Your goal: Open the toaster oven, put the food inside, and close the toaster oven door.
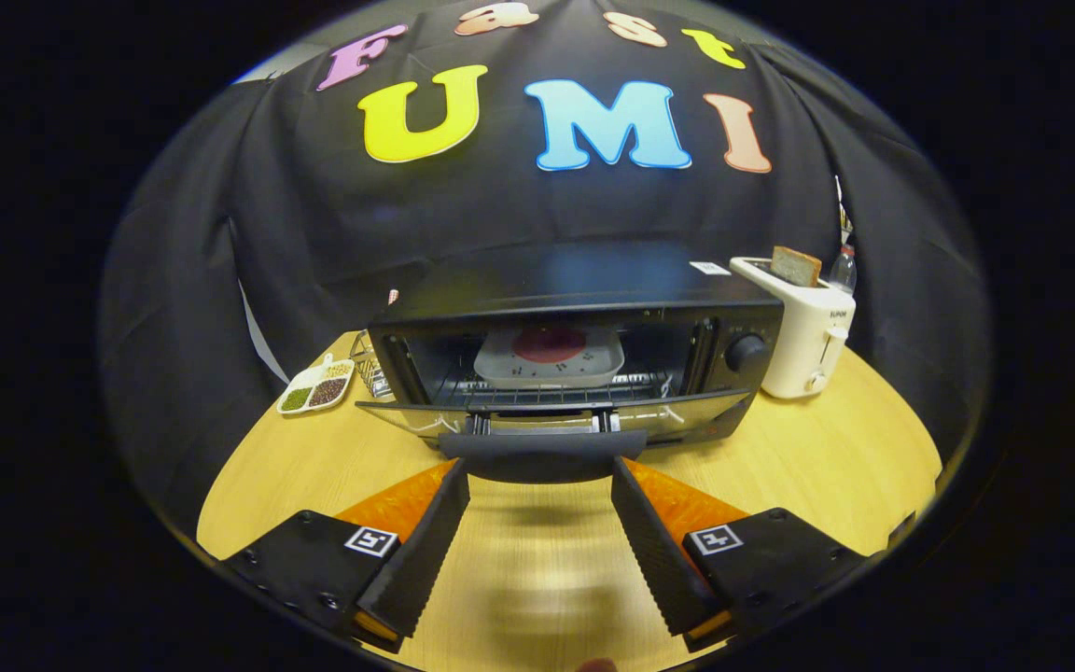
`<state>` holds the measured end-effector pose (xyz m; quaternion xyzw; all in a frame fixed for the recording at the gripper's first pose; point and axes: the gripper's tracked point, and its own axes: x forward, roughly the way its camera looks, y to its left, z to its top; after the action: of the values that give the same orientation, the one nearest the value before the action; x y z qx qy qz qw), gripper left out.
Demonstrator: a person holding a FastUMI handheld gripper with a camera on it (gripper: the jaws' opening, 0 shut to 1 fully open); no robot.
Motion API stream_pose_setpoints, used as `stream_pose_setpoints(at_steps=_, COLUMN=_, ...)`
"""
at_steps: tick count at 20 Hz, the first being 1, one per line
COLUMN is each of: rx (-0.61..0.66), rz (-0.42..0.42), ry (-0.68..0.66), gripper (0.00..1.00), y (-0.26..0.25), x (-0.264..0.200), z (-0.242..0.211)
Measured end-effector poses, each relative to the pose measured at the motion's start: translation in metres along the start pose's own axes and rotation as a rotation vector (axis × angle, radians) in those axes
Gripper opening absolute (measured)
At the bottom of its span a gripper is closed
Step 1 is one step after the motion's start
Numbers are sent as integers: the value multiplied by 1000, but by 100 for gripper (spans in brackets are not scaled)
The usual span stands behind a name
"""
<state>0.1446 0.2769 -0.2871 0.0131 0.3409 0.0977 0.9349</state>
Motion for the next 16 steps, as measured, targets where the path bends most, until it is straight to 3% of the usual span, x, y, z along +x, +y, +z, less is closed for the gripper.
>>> stream_pose_setpoints(at_steps=5, rx=-51, rz=12, ry=-144, gripper=98, y=-7, x=-15, z=51)
stream_pose_setpoints(at_steps=11, rx=-85, rz=20, ry=-304, gripper=98, y=-24, x=-97, z=81)
stream_pose_setpoints(at_steps=16, rx=-69, rz=-11, ry=-352, gripper=97, y=-58, x=-159, z=79)
